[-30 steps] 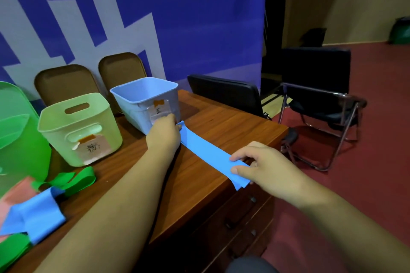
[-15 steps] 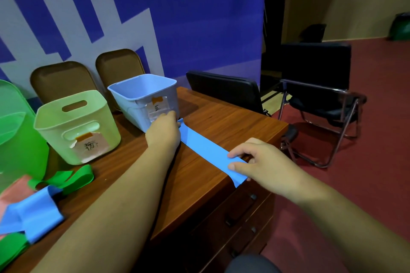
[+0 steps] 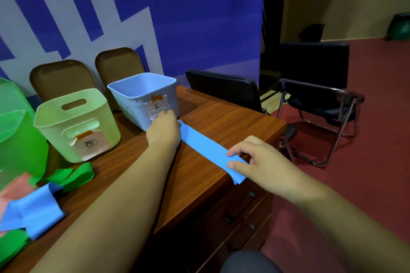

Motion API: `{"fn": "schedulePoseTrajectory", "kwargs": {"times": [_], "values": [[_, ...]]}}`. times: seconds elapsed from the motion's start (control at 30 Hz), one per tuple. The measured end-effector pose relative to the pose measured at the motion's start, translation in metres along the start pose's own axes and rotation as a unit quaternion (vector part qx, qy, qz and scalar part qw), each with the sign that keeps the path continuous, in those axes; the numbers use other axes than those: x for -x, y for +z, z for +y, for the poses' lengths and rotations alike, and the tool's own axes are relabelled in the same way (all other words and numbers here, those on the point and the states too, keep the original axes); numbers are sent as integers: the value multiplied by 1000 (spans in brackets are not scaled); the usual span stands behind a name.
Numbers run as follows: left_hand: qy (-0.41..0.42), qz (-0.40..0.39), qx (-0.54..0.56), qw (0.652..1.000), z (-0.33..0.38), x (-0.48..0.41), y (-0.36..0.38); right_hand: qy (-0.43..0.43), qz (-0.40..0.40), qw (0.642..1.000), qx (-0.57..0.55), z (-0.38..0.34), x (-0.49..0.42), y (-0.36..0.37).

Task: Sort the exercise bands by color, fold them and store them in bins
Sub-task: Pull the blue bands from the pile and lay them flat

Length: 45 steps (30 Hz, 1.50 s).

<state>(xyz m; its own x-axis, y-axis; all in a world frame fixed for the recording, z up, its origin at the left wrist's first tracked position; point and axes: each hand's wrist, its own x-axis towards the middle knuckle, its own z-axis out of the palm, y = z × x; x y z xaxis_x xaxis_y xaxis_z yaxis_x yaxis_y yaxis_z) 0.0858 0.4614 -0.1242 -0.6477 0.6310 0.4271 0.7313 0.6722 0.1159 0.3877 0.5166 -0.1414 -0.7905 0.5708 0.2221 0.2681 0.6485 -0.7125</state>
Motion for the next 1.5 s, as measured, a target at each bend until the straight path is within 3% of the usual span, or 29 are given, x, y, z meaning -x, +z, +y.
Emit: {"fn": "schedulePoseTrajectory", "kwargs": {"times": [0.3, 0.57, 0.73, 0.87, 0.97, 1.2, 1.33, 1.43, 1.5], "values": [[39, -18, 9, 999, -3, 15, -8, -16, 10, 994, 109, -7, 4, 1], [64, -88, 77, 991, -15, 45, -42, -1, 37, 970, 241, -41, 10, 3], [46, -88, 188, 977, -38, 73, -93, -44, 45, 983, 170, -79, 2, 25], [22, -113, 256, 960, -77, 94, -150, -139, 23, 983, 121, -123, -9, 65], [13, -123, 227, 966, -125, 115, -188, -195, -22, 977, 79, -163, -15, 97], [15, -119, 104, 987, -265, 171, -238, -225, -98, 967, 59, -246, -33, 173], [51, -217, 81, 971, -306, 201, -231, -220, -145, 958, 113, -270, -49, 212], [69, -219, 83, 970, -314, 207, -216, -220, -183, 936, 203, -272, -56, 233], [77, -216, 82, 970, -316, 205, -207, -205, -205, 936, 198, -267, -60, 241]]}}
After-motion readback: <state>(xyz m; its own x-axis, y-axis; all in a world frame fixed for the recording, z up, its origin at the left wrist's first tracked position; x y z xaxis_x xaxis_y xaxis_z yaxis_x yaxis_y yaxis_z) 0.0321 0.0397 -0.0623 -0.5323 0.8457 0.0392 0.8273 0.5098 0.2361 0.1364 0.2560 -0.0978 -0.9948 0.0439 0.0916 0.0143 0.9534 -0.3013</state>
